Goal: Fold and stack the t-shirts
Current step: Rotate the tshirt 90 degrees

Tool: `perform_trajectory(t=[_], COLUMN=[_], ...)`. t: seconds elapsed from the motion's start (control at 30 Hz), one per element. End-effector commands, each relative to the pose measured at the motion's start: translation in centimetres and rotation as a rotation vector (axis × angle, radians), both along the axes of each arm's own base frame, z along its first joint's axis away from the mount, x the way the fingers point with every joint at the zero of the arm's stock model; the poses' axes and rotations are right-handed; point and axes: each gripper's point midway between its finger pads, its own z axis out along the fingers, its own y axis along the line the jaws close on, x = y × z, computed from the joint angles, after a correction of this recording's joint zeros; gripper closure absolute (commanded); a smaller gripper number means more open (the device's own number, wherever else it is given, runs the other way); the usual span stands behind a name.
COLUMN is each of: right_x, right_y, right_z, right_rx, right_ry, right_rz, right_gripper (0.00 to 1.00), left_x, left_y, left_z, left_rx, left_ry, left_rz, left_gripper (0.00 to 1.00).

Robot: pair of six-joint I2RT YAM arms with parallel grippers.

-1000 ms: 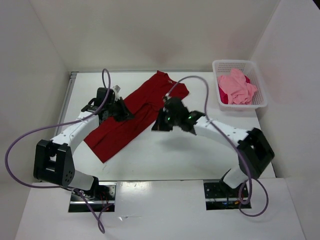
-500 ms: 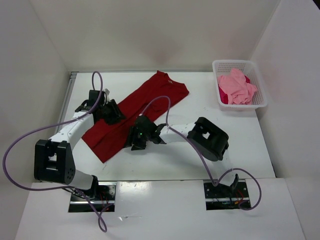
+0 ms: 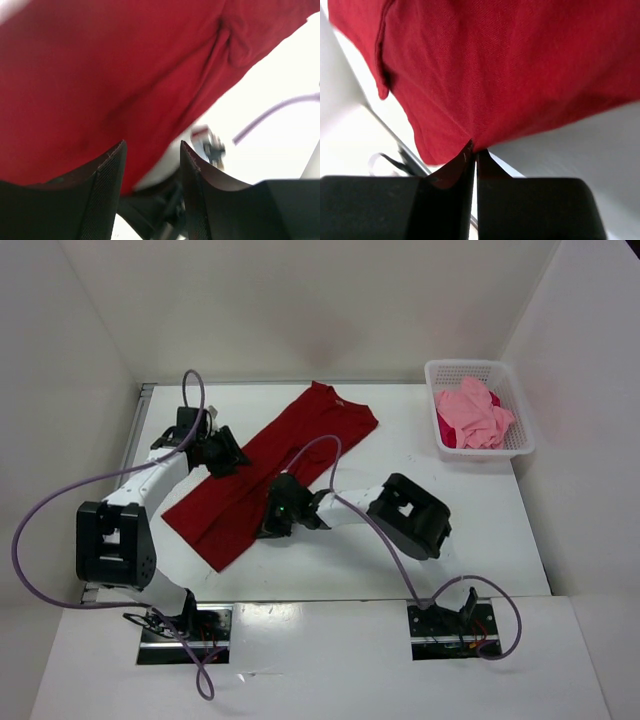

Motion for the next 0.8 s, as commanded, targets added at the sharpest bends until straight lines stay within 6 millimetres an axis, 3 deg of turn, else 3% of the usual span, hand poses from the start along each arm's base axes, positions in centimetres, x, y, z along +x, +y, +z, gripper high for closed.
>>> perform_trajectory(t=[0.0, 0.03, 0.1, 0.17, 0.2, 0.23, 0.27, 0.3, 0.33, 0.4, 0.43, 0.53, 0.57, 0.6, 0.63, 0.67, 0.73, 0.77], right_x=[-2.1, -3.5, -4.0, -5.4, -4.5, -5.6, -5.6, -4.9, -5.6, -4.8, -4.8, -3.8, -3.3, -2.8, -2.6, -2.4, -2.0, -2.0], right_y=[-4.8, -6.7, -9.9, -13.5, -15.4, -17.5, -18.5, -20.1, -21.6, -23.3, -24.0, -24.3, -24.4, -24.5, -24.3, -24.0, -24.0, -24.0], right_z=[0.2, 0.9, 0.9, 1.2, 1.4, 0.6, 1.7, 1.7, 1.4, 2.3, 2.3, 4.0, 4.7, 5.0, 5.4, 6.1, 6.8, 6.8], right_rx=[-0.115, -0.125, -0.167, -0.174, -0.174, -0.205, -0.186, -0.199, -0.238, -0.242, -0.245, -0.196, -0.19, -0.185, -0.182, -0.164, -0.147, -0.147], right_ry=[-0.048, -0.051, -0.054, -0.047, -0.032, 0.01, 0.0, -0.01, 0.025, 0.007, 0.013, -0.012, -0.021, -0.028, -0.034, -0.048, -0.068, -0.068], right_rz=[0.044, 0.066, 0.084, 0.128, 0.106, 0.119, 0.124, 0.128, 0.13, 0.1, 0.082, 0.04, 0.026, 0.016, 0.015, 0.018, 0.02, 0.02], right_gripper=[0.97, 0.97, 0.98, 0.98, 0.98, 0.98, 0.98, 0.98, 0.97, 0.92, 0.78, 0.6, 0.6, 0.58, 0.58, 0.58, 0.58, 0.58], left_x=[2.1, 2.8, 3.9, 4.9, 5.5, 5.9, 6.4, 7.4, 7.7, 9.6, 10.1, 12.5, 13.2, 13.6, 14.5, 16.2, 17.6, 19.0], left_y=[-0.2, -0.2, -0.3, -1.7, -2.0, -2.6, -2.7, -3.3, -3.9, -4.1, -4.9, -6.3, -6.9, -7.2, -7.4, -8.0, -8.1, -8.4], left_z=[1.2, 1.6, 1.1, 0.7, 0.6, 0.3, -0.9, -0.5, -1.9, -1.8, -3.1, -4.3, -4.5, -6.1, -6.2, -4.9, -6.6, -5.4], left_rx=[0.011, 0.011, 0.011, 0.017, 0.025, 0.039, 0.04, 0.039, 0.04, 0.038, 0.039, 0.044, 0.042, 0.035, 0.034, 0.043, 0.083, 0.079], left_ry=[-0.059, -0.07, -0.074, -0.073, -0.079, -0.081, -0.055, -0.078, -0.049, -0.079, -0.063, -0.081, -0.092, -0.067, -0.076, -0.127, -0.124, -0.161], left_rz=[-0.045, -0.045, -0.045, -0.088, -0.09, -0.108, -0.109, -0.121, -0.132, -0.131, -0.145, -0.162, -0.171, -0.179, -0.179, -0.187, -0.175, -0.173], left_gripper=[0.46, 0.46, 0.46, 0.42, 0.42, 0.41, 0.39, 0.39, 0.38, 0.37, 0.37, 0.37, 0.37, 0.37, 0.37, 0.38, 0.41, 0.46])
